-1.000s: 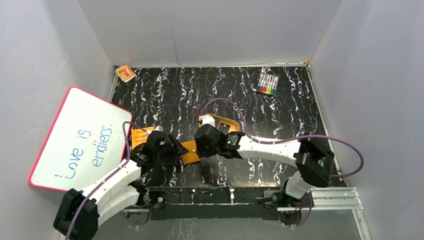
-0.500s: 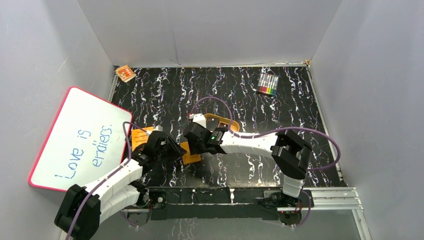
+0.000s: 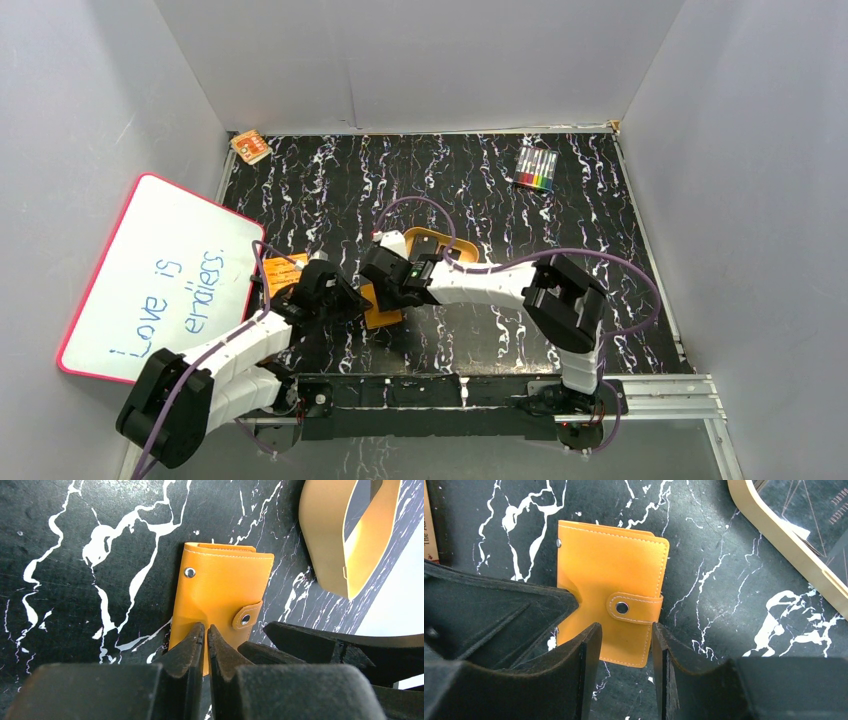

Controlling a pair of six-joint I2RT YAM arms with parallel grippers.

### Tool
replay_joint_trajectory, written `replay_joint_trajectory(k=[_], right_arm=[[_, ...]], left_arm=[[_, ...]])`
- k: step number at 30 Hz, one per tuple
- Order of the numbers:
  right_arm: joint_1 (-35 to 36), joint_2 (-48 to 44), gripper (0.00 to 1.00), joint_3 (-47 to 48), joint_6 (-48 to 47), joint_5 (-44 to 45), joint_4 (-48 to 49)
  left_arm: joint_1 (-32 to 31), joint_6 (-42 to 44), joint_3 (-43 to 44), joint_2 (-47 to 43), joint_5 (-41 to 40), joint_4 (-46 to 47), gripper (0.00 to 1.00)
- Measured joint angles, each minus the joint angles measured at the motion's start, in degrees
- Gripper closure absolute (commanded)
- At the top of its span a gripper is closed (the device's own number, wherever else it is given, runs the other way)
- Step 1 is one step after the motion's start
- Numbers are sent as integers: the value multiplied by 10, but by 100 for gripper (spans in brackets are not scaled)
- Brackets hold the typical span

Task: Put the credit cards into the card holder
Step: Open the card holder at the center of the board.

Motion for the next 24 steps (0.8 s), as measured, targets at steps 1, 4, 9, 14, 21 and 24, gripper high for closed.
replay_joint_trajectory(k=[1,4,9,14,21,24], right_arm=[[0,4,49,6,0,0,-4],[0,16,47,24,-2,0,-12],[0,35,46,50,-6,1,-28],[0,55,45,72,-15,12,-55],[0,75,45,90,-20,16,-71],[0,83,45,101,-26,19,-81]], left_arm=[[0,0,0,2,0,2,95],[1,-1,-3,3,0,6,96],[2,-4,-10,3,0,15,97],[2,-6,-13,2,0,19,97],[2,-10,-16,1,1,23,98],[2,-11,-19,-3,1,26,98]])
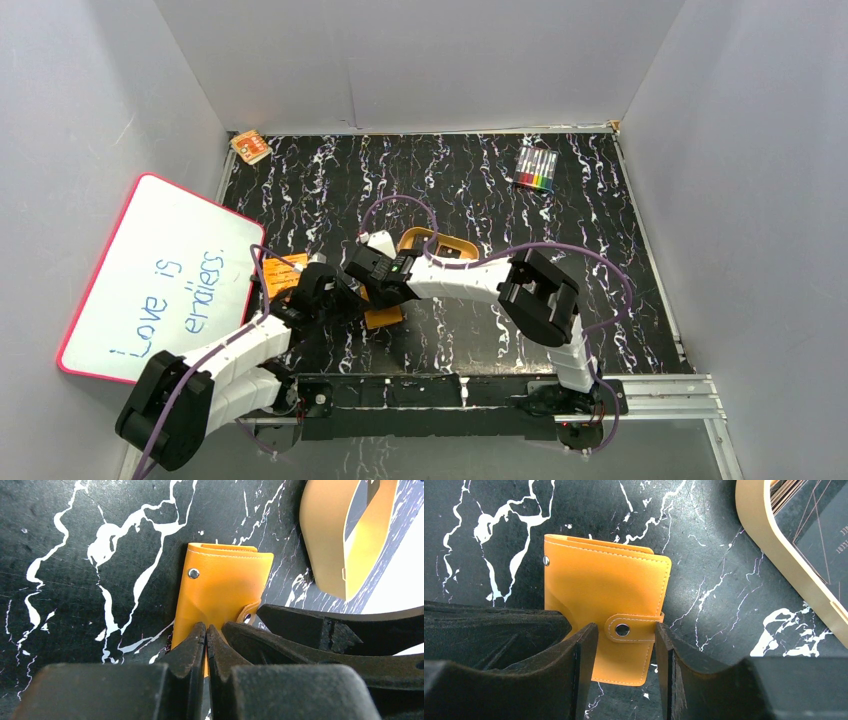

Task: Put the credit cards into the card holder
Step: Open the card holder at the center of the board.

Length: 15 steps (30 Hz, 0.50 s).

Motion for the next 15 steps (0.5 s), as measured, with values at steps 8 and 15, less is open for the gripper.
replay_joint_trajectory(k=[8,15], right_arm=[[4,9,50,15,-5,12,-15],[4,9,59,14,-4,14,-16]], left_arm=[[0,-2,-4,-4,0,1,99],[0,-2,-4,-4,0,2,100]])
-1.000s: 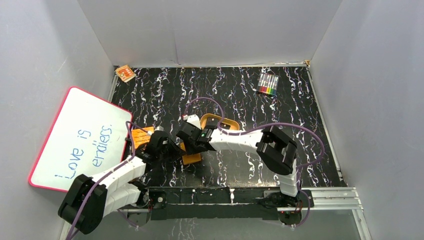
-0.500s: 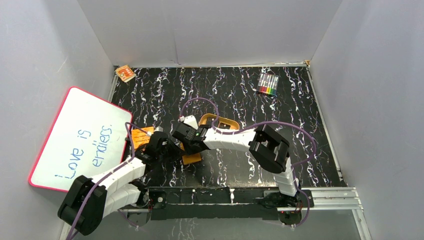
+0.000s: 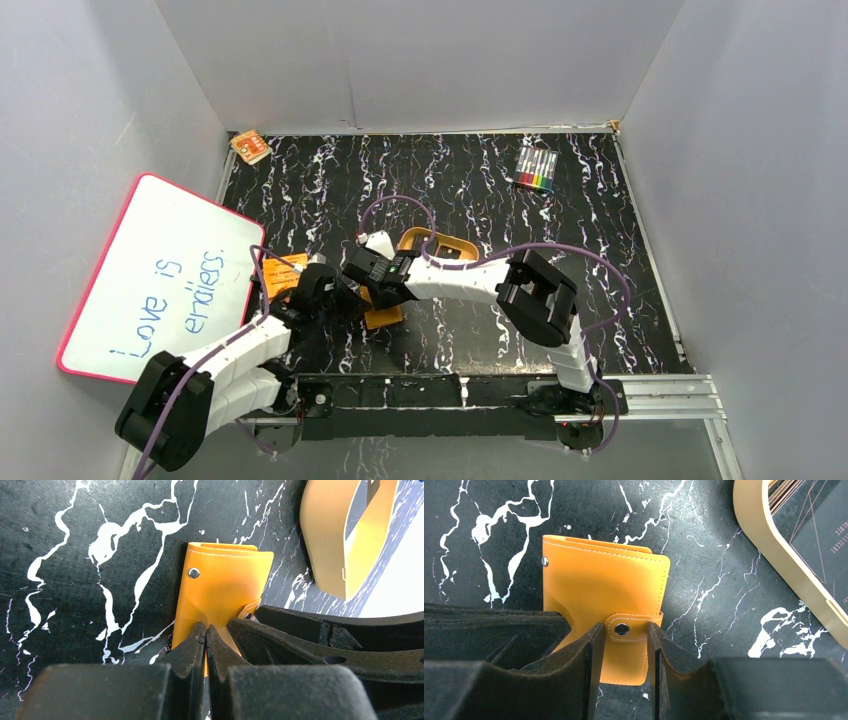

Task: Put the credit cards into the card holder
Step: Open the card holder at the center of the board.

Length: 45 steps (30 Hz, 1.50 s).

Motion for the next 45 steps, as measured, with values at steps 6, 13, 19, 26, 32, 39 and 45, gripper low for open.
replay_joint_trajectory(k=[6,13,19,26,32,39,45], right_arm=[[1,-2,66,-1,1,1,0],[1,-5,76,-1,3,0,0],[0,-9,83,-2,4,-1,-6],[0,-24,100,-18,8,1,-7],[0,-38,100,-32,22,4,-12],[-27,-269,100,-220,30,-45,36],[-32,-363,100,-299,1,-120,128]], left_arm=[[0,-2,0,3,0,3,100],[0,-6,0,10,0,10,100],[0,-9,0,13,0,11,100],[0,-13,0,17,0,14,100],[0,-15,0,20,0,17,100],[0,12,7,-26,32,-37,27],[0,17,11,-71,84,-46,9]])
